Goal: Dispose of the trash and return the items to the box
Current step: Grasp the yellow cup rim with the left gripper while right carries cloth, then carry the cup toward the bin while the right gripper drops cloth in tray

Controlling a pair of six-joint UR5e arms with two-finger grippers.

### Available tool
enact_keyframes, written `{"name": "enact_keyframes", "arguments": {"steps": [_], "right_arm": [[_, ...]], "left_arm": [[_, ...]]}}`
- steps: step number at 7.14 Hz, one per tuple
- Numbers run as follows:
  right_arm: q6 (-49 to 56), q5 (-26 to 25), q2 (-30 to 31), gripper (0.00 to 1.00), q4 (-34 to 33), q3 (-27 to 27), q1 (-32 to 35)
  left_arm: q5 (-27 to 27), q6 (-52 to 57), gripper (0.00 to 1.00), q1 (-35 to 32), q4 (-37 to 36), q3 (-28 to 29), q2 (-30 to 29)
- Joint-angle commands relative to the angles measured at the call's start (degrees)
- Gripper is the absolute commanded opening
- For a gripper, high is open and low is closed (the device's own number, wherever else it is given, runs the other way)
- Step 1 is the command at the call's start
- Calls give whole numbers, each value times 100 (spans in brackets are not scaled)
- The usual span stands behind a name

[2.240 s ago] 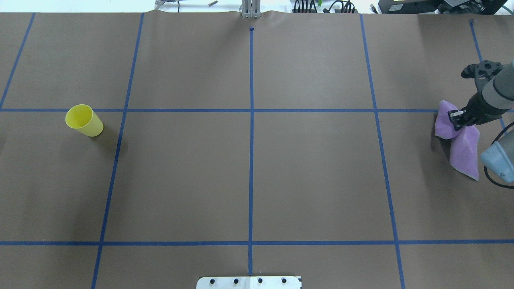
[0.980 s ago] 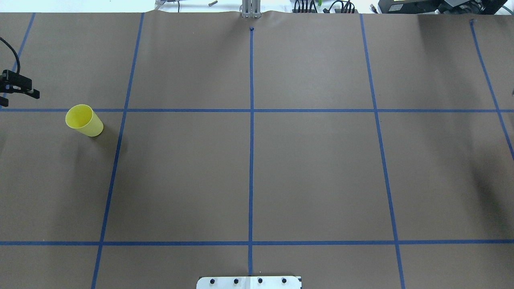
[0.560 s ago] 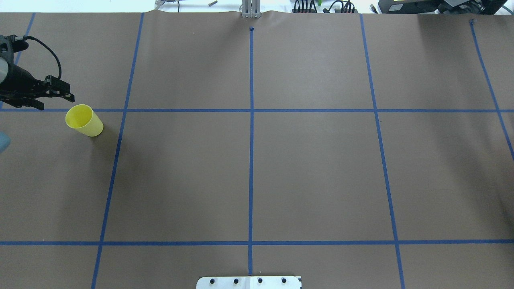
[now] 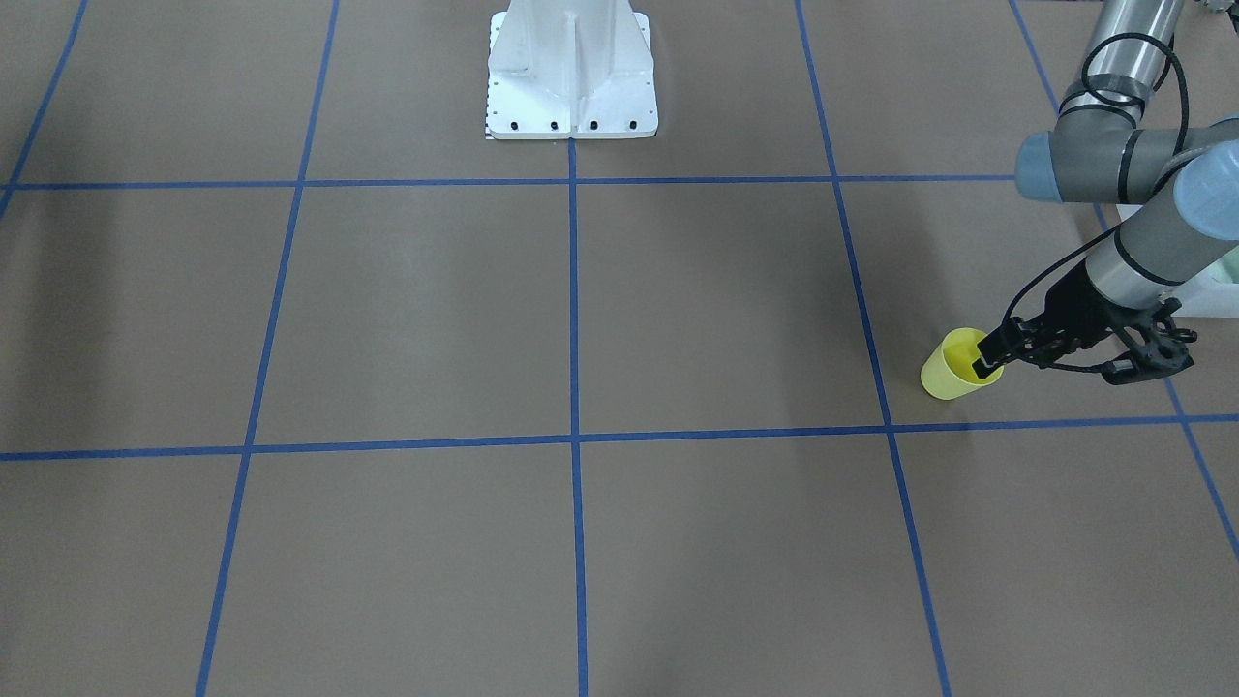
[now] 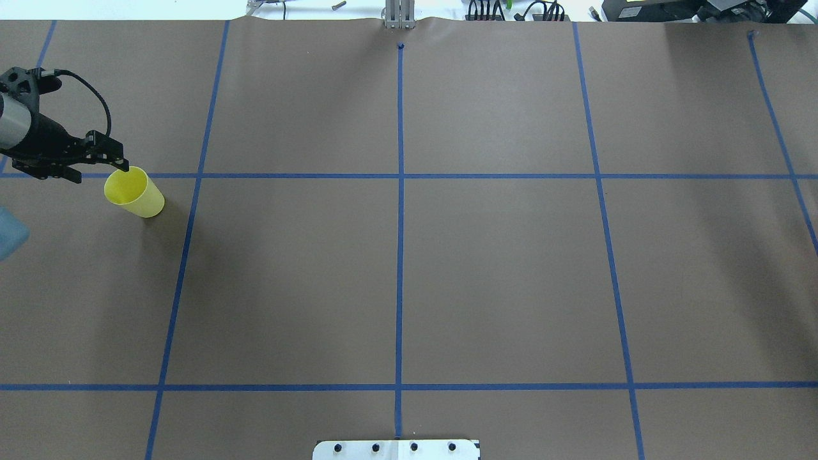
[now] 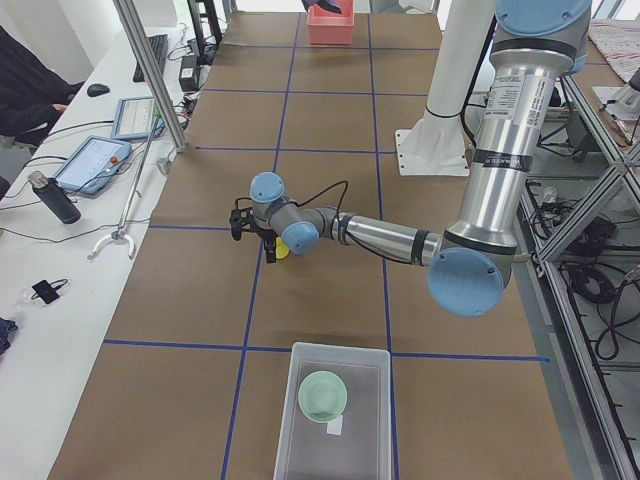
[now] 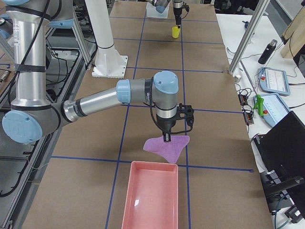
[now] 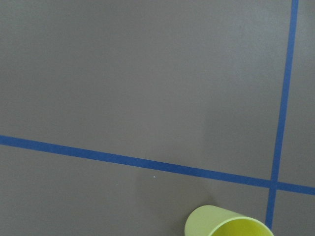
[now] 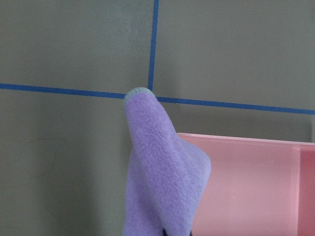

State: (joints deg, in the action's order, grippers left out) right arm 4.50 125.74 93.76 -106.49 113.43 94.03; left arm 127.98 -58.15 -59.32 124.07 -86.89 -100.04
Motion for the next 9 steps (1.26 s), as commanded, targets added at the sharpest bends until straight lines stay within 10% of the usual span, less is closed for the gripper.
{"name": "enact_keyframes", "arguments": {"steps": [1,2,3,9], "right_arm": [[68,-24,28,0,-4,4,72],[77,-50,37,0,5,4,107],[120,-50,46,0,-4,21,185],[1330,-278,545,0,75,-310,791]], "left_arm": [[-10,-65,62,122,188,67,37],[43,-65,14,131,188,58,37],[43,-65,0,132,179,32,55],[1053,-180,0,-315,-1627,-1065,-330]]}}
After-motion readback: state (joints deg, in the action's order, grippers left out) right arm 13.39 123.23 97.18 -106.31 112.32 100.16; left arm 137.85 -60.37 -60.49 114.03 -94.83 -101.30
